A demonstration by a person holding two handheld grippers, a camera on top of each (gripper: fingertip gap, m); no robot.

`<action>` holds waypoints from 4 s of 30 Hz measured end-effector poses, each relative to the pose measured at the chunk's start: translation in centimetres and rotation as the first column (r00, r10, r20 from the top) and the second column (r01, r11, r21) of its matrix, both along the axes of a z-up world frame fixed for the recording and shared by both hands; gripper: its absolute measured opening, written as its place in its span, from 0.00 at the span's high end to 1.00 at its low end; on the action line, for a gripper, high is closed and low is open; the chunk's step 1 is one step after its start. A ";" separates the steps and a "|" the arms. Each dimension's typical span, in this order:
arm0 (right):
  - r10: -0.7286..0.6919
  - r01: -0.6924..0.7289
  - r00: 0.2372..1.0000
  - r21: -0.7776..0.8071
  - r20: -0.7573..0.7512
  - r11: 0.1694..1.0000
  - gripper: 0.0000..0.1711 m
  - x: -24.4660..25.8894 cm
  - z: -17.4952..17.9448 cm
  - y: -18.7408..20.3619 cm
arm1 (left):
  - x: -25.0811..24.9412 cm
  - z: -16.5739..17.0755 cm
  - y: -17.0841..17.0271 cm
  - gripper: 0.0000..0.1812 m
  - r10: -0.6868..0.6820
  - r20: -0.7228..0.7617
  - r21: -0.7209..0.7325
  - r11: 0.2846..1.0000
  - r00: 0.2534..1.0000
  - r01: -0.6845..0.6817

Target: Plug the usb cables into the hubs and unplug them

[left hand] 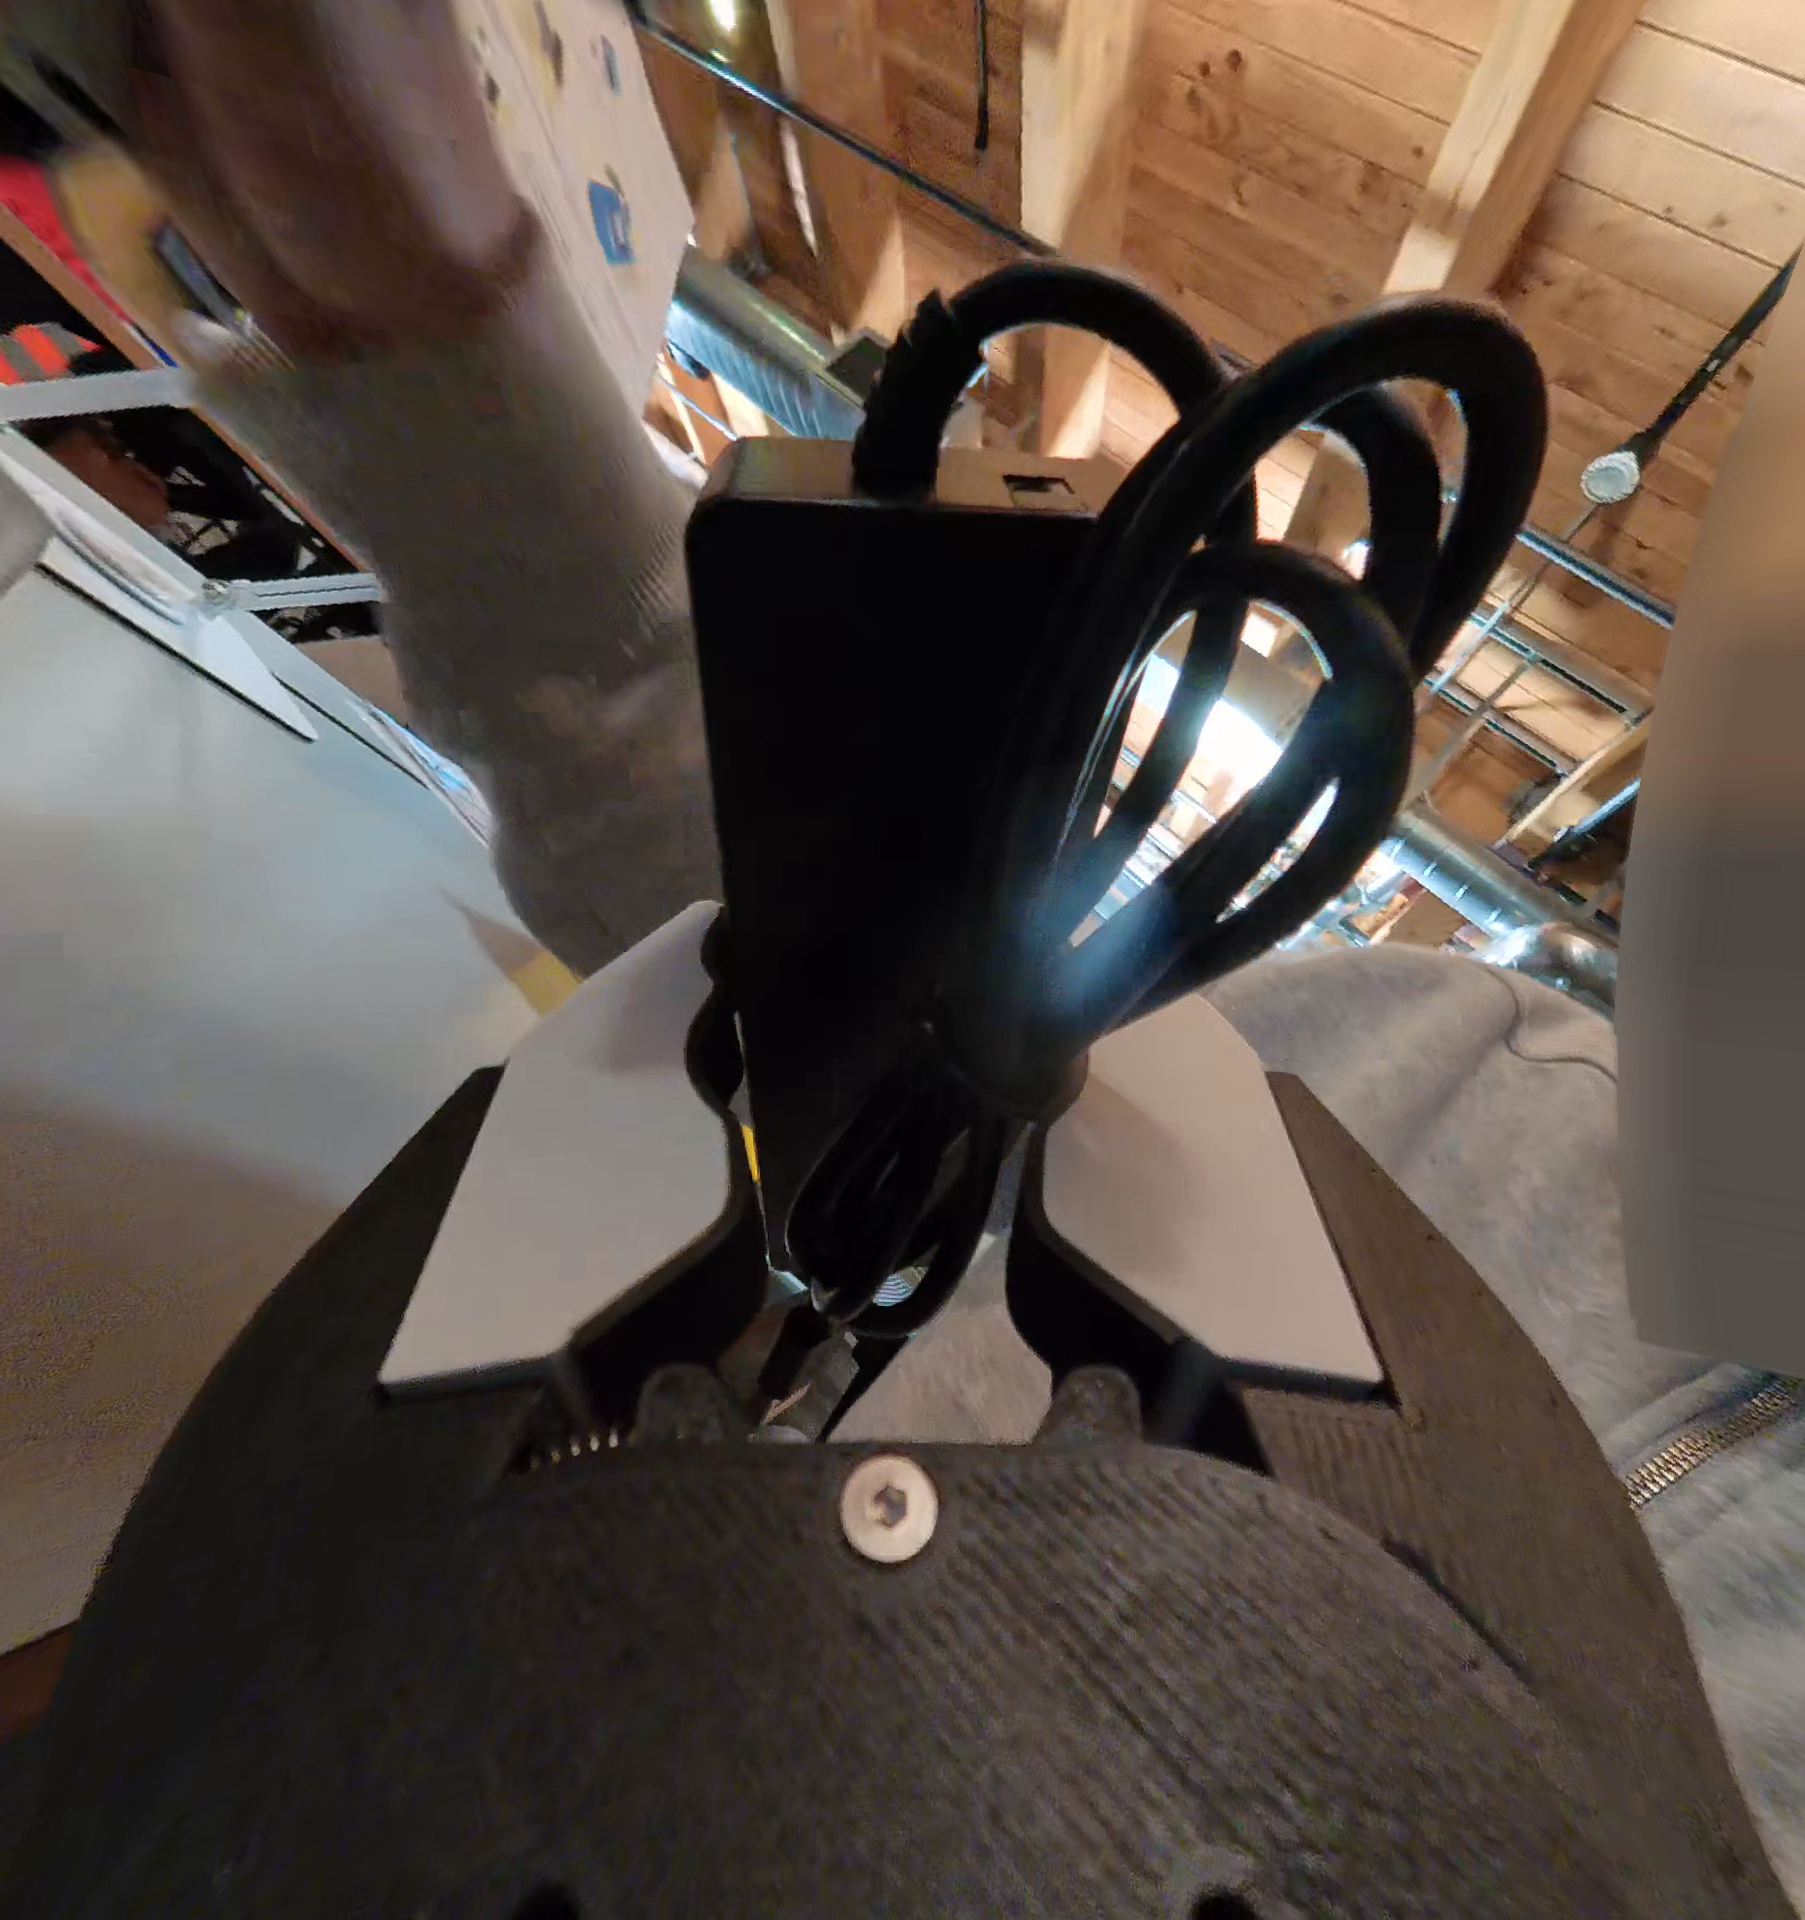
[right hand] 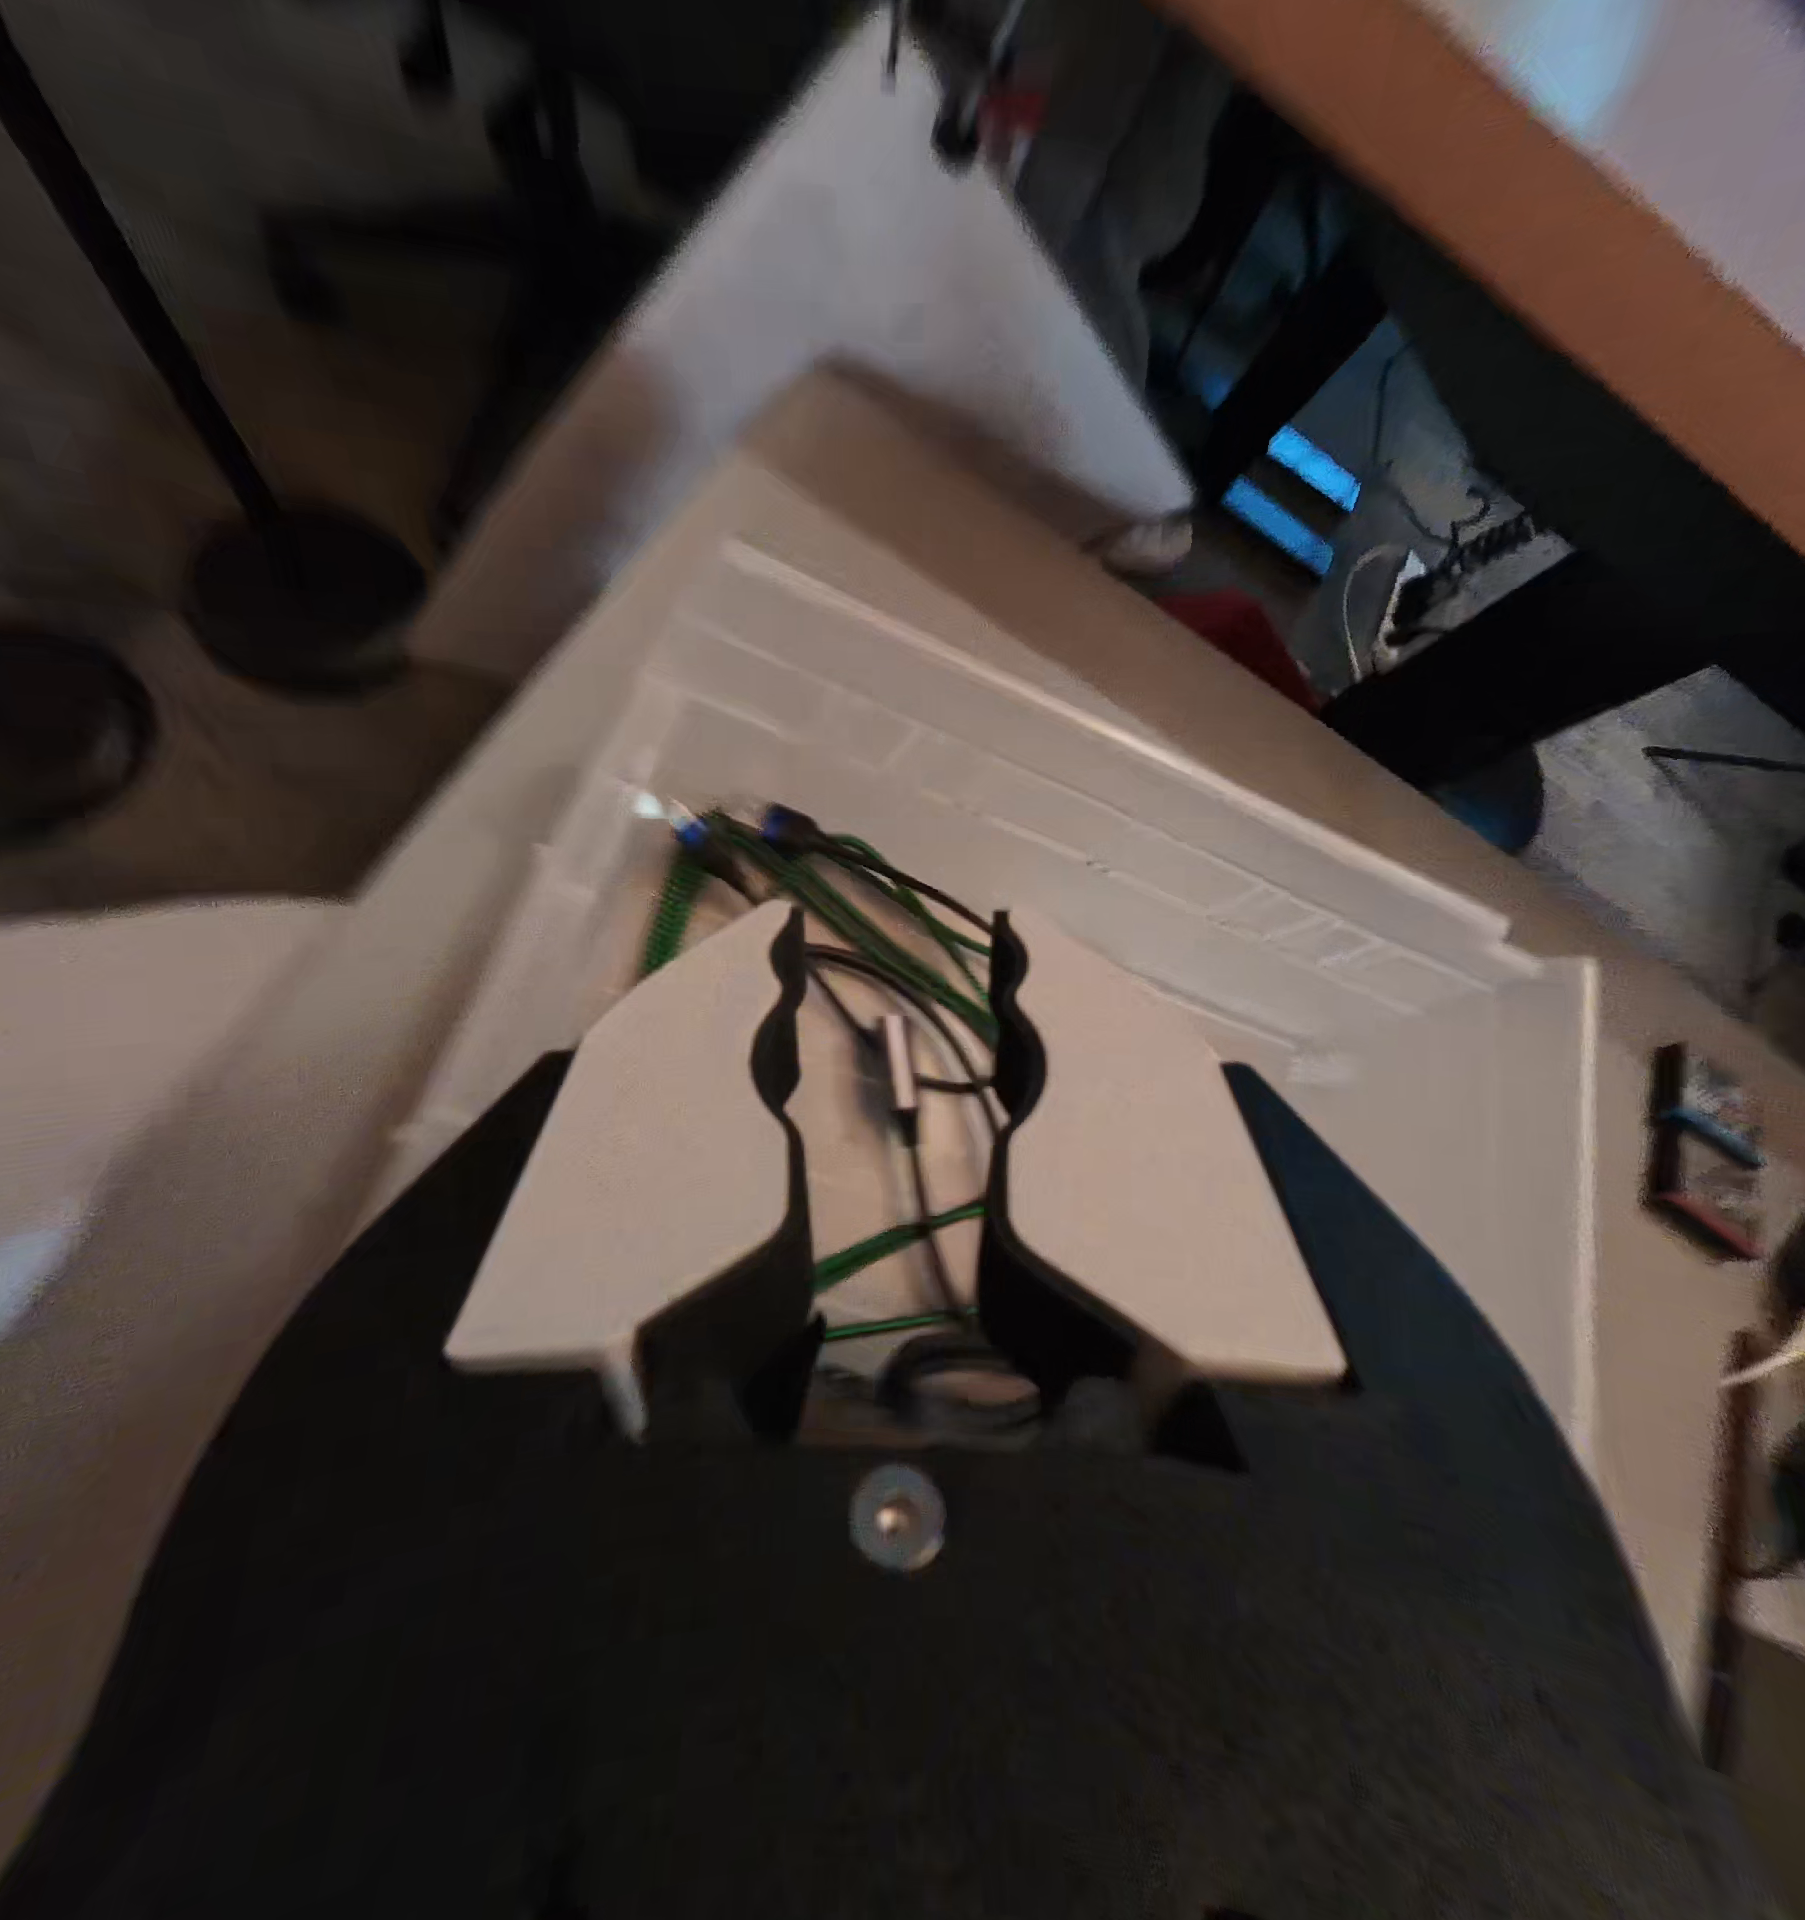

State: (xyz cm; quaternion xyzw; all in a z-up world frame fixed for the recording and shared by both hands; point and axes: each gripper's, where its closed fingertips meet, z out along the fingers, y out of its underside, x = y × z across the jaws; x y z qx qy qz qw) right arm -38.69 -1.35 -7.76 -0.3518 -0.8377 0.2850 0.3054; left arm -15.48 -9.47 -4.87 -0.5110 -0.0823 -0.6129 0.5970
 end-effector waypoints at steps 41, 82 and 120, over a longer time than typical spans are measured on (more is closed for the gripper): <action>-0.424 0.363 0.862 -0.245 -0.278 0.899 0.98 21.2 13.1 13.3 | 4.3 -2.7 3.2 0.70 -0.104 -0.066 -0.097 0.990 0.992 0.098; -0.728 0.806 0.591 -0.218 0.349 0.550 0.90 43.0 -12.6 12.4 | 9.9 -3.7 7.2 0.70 -0.155 -0.245 -0.104 0.986 0.957 0.133; -0.681 0.586 0.550 -0.358 -0.484 0.727 0.96 44.3 1.1 9.0 | 16.8 -2.9 12.5 0.69 -0.761 -0.269 0.002 0.613 0.591 0.790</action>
